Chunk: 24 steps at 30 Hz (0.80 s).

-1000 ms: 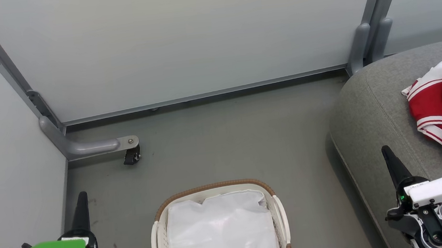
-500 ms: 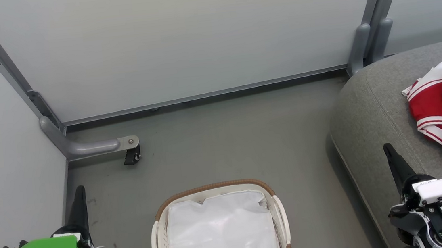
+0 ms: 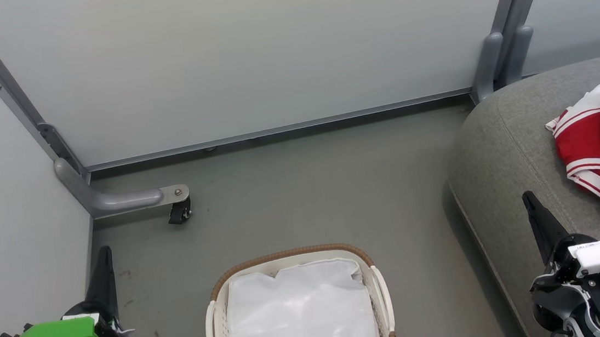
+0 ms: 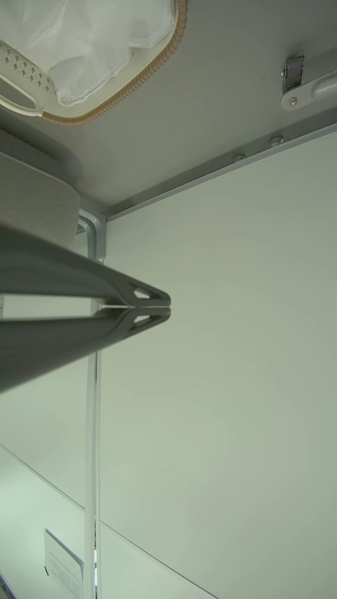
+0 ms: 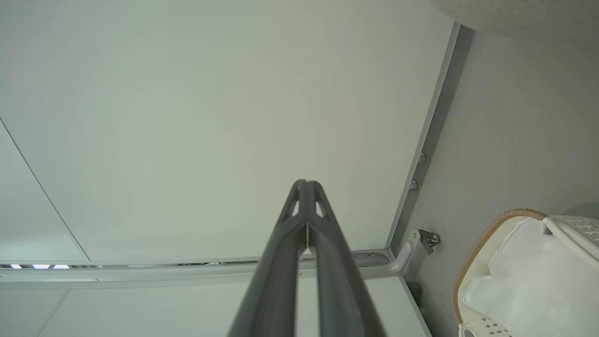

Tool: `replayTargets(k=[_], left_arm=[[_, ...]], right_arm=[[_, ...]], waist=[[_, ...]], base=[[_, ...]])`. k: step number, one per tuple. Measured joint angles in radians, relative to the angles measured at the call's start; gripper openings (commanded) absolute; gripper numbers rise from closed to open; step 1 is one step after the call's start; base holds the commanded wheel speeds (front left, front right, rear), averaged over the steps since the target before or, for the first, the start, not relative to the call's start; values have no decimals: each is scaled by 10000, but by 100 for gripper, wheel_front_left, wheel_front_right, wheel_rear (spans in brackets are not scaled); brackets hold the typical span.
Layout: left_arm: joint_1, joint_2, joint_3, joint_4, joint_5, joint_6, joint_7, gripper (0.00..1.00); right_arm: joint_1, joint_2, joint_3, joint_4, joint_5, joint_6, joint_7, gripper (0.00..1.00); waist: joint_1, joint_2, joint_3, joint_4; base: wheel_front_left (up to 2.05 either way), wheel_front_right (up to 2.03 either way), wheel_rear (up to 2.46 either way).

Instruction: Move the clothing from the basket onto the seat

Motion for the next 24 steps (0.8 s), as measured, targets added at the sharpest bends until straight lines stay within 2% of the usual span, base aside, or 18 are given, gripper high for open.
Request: replayTargets(k=[24], left_arm=[[-1,0,2,-2,-2,0,0,0]], right_arm=[[2,-2,-4,-4,0,0,4,0]], waist=[[0,0,0,0]], base=[[0,0,0]])
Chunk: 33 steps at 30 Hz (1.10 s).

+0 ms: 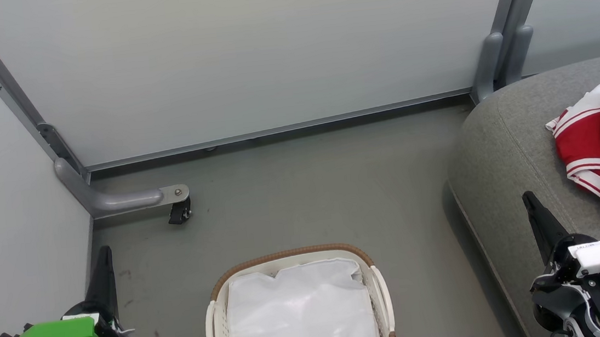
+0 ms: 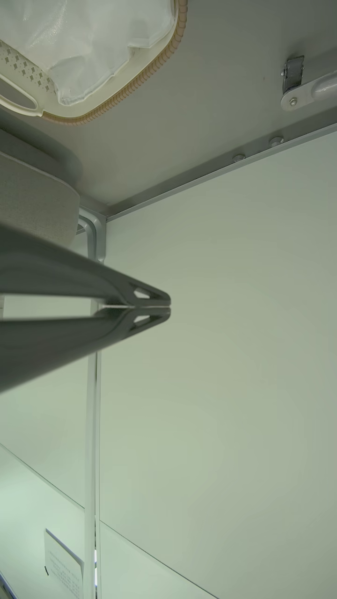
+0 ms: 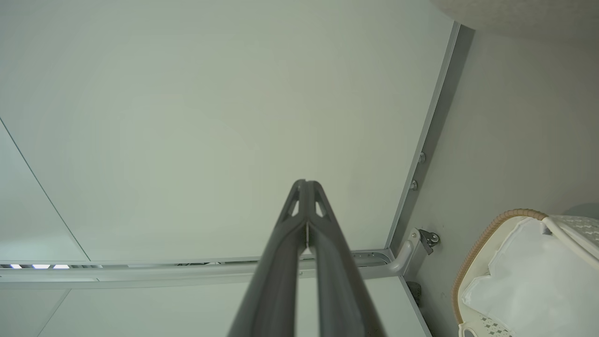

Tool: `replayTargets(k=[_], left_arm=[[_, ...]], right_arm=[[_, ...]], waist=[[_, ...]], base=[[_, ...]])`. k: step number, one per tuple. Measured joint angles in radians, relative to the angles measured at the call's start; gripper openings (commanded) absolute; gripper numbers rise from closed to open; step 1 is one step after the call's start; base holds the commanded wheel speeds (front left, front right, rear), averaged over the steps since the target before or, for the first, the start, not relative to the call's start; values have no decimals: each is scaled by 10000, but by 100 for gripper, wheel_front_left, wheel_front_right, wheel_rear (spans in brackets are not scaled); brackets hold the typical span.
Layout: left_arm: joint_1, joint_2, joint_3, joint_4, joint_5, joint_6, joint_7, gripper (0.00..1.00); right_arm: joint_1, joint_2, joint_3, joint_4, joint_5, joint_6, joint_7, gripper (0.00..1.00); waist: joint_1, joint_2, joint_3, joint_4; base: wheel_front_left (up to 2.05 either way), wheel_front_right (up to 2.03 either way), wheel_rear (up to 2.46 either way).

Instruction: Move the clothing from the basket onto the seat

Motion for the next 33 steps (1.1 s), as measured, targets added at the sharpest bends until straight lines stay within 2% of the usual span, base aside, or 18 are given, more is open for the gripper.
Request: replayTargets(k=[33], left_arm=[[0,0,0,-4,-4,0,0,0]], right_arm=[[1,0,0,0,0,0,0,0]], waist=[[0,0,0,0]], base=[[0,0,0]])
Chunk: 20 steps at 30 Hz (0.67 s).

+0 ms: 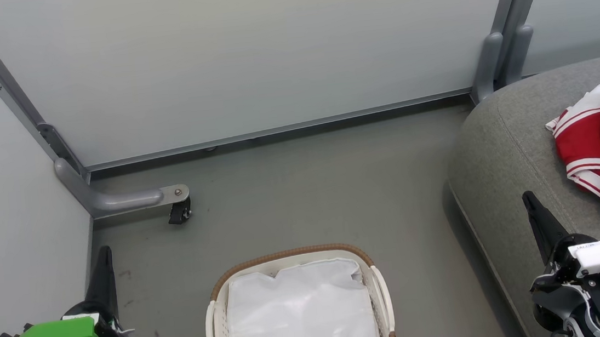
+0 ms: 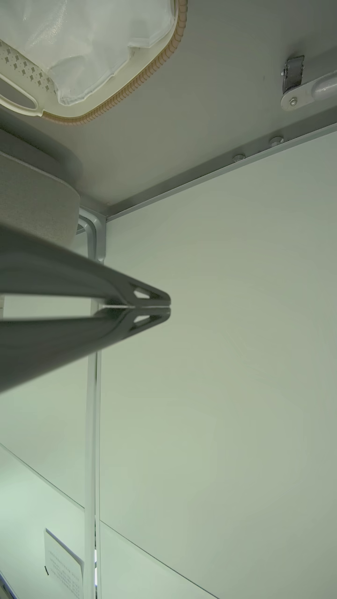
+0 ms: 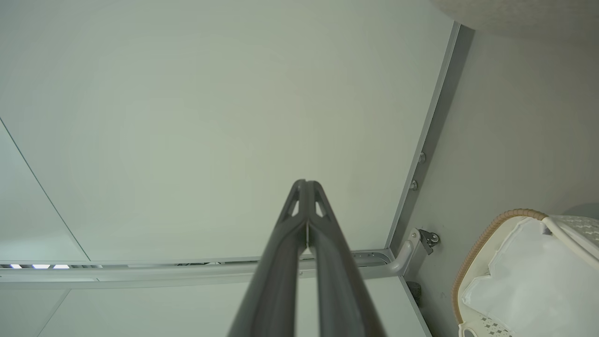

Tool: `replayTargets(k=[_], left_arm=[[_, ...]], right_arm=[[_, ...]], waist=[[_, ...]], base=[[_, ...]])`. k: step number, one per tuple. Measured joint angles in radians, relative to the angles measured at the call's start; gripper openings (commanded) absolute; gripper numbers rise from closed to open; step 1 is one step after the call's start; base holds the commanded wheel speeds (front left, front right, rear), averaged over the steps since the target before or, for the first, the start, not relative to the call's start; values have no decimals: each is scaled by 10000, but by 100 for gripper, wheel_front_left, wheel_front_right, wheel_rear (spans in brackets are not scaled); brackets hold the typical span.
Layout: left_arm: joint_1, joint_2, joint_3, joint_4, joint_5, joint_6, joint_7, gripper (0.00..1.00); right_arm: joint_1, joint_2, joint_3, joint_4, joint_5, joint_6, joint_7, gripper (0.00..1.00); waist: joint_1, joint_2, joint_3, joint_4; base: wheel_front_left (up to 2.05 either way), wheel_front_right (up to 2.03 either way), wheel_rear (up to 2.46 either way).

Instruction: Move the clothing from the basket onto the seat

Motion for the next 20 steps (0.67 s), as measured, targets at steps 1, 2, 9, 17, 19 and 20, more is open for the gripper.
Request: replayTargets(k=[1,2,9,17,19,20], left_arm=[[0,0,0,0,0,0,0,0],[0,0,0,0,0,0,2,0],[0,0,0,0,0,0,2,0],[0,0,0,0,0,0,2,0],[0,0,0,0,0,0,0,0],[0,0,0,0,0,0,0,0]], right_arm=[[0,0,0,0,0,0,0,0],[0,0,0,0,0,0,0,0],[0,0,0,0,0,0,0,0],[0,0,0,0,0,0,0,0],[0,0,0,0,0,0,0,0],[0,0,0,0,0,0,0,0]], waist=[[0,0,0,0],[0,0,0,0],[0,0,0,0],[0,0,0,0],[0,0,0,0],[0,0,0,0]], base=[[0,0,0],[0,0,0],[0,0,0],[0,0,0],[0,0,0],[0,0,0]])
